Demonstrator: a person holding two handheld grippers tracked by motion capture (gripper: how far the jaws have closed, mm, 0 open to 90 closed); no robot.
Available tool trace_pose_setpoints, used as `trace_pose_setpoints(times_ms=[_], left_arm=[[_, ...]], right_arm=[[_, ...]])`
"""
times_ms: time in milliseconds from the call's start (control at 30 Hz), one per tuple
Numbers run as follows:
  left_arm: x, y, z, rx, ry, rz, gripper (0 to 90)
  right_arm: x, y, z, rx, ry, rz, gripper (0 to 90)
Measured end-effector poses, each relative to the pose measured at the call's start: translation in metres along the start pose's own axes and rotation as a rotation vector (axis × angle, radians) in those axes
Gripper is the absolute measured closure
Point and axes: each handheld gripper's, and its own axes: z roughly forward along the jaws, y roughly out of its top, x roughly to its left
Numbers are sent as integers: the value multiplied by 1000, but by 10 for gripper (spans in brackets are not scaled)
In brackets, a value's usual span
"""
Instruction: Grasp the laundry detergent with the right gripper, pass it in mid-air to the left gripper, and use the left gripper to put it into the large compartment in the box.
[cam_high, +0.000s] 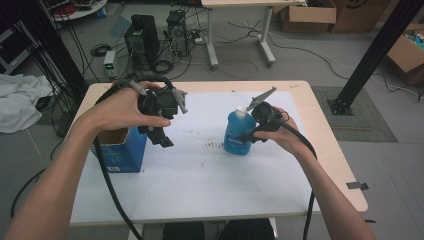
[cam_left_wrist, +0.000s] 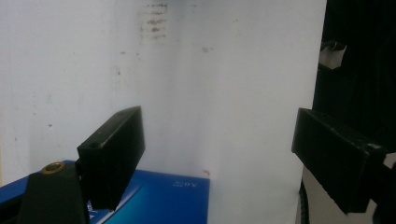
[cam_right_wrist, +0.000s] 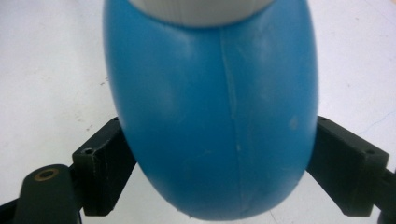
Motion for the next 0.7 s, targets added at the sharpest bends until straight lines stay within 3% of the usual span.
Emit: trace_pose_setpoints(times_ms=[700], left_arm=[[0, -1, 3, -2, -3, -3, 178]], right_arm=[[1, -6, 11, -44, 5, 8, 165]])
